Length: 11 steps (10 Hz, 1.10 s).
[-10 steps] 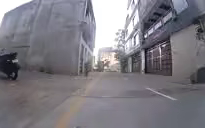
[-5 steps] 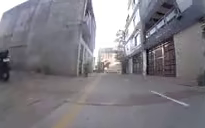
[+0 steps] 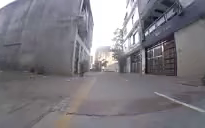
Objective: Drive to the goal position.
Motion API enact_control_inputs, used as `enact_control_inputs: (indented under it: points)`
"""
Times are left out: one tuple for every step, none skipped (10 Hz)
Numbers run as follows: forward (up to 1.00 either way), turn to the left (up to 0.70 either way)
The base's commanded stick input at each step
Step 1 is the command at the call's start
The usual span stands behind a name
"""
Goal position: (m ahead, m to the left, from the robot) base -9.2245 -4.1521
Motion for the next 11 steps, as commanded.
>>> enact_control_inputs:
  points:
    - [0.85, 0.00]
    - [0.85, 0.00]
    - [0.85, 0.00]
    - [0.85, 0.00]
    - [0.85, 0.00]
    - [0.85, 0.00]
    - [0.85, 0.00]
    - [0.85, 0.00]
    - [0.85, 0.00]
    - [0.85, -0.10]
    - [0.85, -0.34]
